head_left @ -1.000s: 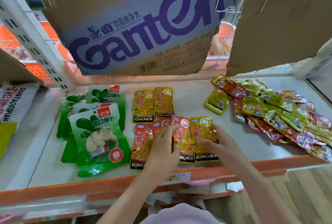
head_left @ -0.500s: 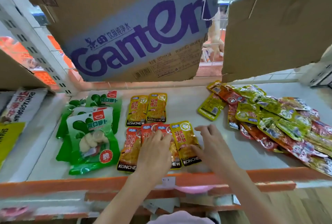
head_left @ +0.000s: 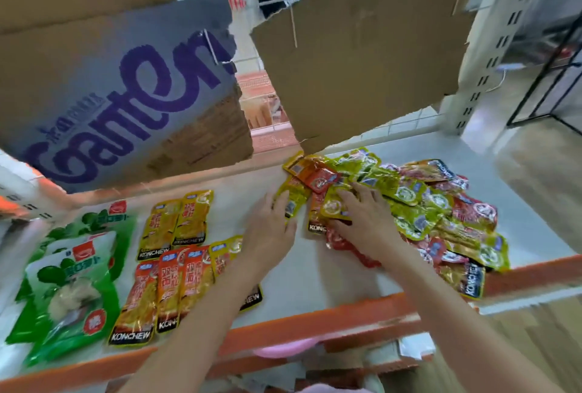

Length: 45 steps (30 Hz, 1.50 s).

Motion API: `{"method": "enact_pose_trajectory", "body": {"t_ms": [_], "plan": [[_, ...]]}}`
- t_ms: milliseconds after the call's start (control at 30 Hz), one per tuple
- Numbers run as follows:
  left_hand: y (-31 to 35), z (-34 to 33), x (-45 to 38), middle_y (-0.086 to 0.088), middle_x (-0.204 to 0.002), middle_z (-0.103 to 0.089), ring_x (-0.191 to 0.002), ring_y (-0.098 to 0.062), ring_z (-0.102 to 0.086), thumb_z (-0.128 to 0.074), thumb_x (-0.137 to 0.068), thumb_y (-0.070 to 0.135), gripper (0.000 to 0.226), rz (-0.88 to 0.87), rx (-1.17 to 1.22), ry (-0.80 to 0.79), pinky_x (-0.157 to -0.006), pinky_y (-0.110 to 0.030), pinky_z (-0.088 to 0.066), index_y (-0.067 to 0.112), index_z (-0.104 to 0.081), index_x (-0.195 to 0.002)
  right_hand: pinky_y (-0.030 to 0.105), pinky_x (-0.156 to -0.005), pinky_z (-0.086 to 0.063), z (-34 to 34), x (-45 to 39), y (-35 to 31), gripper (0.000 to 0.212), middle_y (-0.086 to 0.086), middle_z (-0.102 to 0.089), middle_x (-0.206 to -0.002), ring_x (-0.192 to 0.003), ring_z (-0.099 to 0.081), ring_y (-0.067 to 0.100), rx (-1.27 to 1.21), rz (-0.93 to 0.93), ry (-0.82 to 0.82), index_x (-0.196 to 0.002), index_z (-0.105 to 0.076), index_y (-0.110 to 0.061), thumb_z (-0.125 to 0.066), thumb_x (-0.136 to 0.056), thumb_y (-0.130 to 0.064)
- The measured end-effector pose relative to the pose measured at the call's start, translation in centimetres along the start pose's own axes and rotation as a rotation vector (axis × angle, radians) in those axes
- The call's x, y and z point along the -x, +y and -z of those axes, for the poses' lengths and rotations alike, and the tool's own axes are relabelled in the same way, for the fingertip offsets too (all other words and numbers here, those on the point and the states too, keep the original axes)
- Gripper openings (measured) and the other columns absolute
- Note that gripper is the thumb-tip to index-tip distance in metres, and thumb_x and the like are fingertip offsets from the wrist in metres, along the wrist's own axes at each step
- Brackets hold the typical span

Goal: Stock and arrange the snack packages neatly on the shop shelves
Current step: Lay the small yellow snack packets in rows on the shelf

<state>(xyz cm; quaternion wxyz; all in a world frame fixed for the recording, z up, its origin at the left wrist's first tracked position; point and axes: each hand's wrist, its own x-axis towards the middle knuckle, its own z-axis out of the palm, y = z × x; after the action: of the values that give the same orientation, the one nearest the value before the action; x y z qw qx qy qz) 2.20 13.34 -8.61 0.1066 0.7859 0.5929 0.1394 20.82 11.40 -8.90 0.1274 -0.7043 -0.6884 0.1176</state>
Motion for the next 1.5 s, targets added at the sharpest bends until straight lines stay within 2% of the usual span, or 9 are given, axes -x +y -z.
{"method": "enact_pose_trajectory", "body": {"t_ms": [100,433,633,833,1000,1200,1333,1400,1500], "plan": [[1.0,-1.7,-1.4,-0.011,-0.156,-0.015,-0.143,-0.023,-0.016,-0.046,-0.095,0.034,0.063,0.078,-0.084,-0.052,-0.114,-0.032,-0.014,0.007,-0.022,-0.146,0.042,-0.104,-0.028,-0.5,-0.5,0.8,0.067,0.005,-0.031,-0.148,-0.133,-0.027,0.028,0.005,0.021,0.006,-0.140,-0.035,-0.024,-0.058,-0.083,-0.050],[3.4,0.2,1.4,-0.012,-0.121,-0.049,-0.113,-0.031,-0.046,-0.051,-0.086,0.023,0.054,0.208,-0.227,-0.086,-0.085,-0.037,-0.038,0.011,-0.033,-0.135,0.042,-0.077,-0.042,-1.2,0.9,0.9,0.032,0.007,-0.061,-0.097,-0.092,-0.057,0.032,0.034,0.208,0.285,-0.104,-0.067,-0.018,-0.069,-0.073,-0.024],[1.4,1.2,3.5,-0.010,-0.117,-0.042,-0.113,-0.026,-0.040,-0.046,-0.090,0.024,0.038,0.223,-0.280,-0.139,-0.084,-0.035,-0.039,0.011,-0.043,-0.125,0.042,-0.079,-0.039,0.0,0.6,0.6,0.016,0.009,-0.061,-0.101,-0.099,-0.055,0.032,0.000,0.255,0.218,-0.092,-0.069,-0.014,-0.067,-0.077,-0.019],[0.8,3.0,5.1,-0.009,-0.089,-0.048,-0.087,-0.027,-0.050,-0.039,-0.099,0.018,0.023,0.286,0.180,0.120,-0.065,-0.028,-0.029,0.003,-0.057,-0.097,0.034,-0.073,-0.042,4.6,0.1,-0.6,0.016,0.009,-0.068,-0.084,-0.084,-0.057,0.032,-0.275,0.456,0.299,-0.088,-0.072,-0.005,-0.059,-0.085,-0.015],[1.6,5.8,7.3,0.036,-0.063,-0.061,-0.064,0.028,-0.051,-0.050,-0.095,0.020,0.025,0.456,0.956,0.167,-0.058,0.000,-0.039,0.036,-0.054,-0.077,0.029,-0.067,-0.039,6.4,0.8,-3.3,0.010,0.004,-0.063,-0.076,-0.069,-0.053,0.014,-0.778,0.153,0.245,-0.087,-0.065,-0.008,-0.056,-0.090,-0.011],[0.8,6.2,9.2,0.049,-0.063,-0.052,-0.058,0.032,-0.045,-0.055,-0.090,0.027,0.052,0.530,1.231,0.178,-0.078,-0.030,-0.030,0.069,-0.056,-0.060,0.021,-0.046,-0.041,5.2,2.2,-6.1,0.035,0.011,-0.053,-0.076,-0.052,-0.048,0.010,-1.378,-0.142,0.005,-0.110,-0.046,-0.015,-0.052,-0.084,0.008],[-0.3,5.8,10.2,0.037,-0.087,-0.063,-0.090,0.017,-0.050,-0.065,-0.078,0.039,0.024,0.615,1.383,0.138,-0.090,-0.040,-0.033,0.061,-0.063,-0.070,0.020,-0.049,-0.043,4.3,2.9,-7.0,0.061,0.000,-0.062,-0.083,-0.057,-0.060,0.012,-1.395,-0.097,-0.198,-0.118,-0.050,-0.038,-0.056,-0.080,0.009],[-0.8,5.9,10.5,0.022,-0.108,-0.063,-0.106,-0.001,-0.051,-0.072,-0.068,0.047,0.014,0.684,1.417,0.138,-0.098,-0.051,-0.039,0.057,-0.065,-0.076,0.016,-0.042,-0.044,4.1,3.0,-7.3,0.053,-0.001,-0.062,-0.082,-0.056,-0.062,0.009,-1.390,-0.047,-0.256,-0.110,-0.058,-0.032,-0.057,-0.079,0.011],[-1.3,6.3,10.7,0.025,-0.086,-0.069,-0.088,0.005,-0.063,-0.065,-0.079,0.041,0.015,0.602,1.384,0.189,-0.084,-0.049,-0.048,0.056,-0.067,-0.077,0.007,-0.040,-0.037,3.6,3.3,-7.8,0.025,-0.008,-0.059,-0.066,-0.047,-0.053,-0.003,-1.356,0.009,-0.333,-0.081,-0.064,-0.020,-0.059,-0.082,0.004]]}}
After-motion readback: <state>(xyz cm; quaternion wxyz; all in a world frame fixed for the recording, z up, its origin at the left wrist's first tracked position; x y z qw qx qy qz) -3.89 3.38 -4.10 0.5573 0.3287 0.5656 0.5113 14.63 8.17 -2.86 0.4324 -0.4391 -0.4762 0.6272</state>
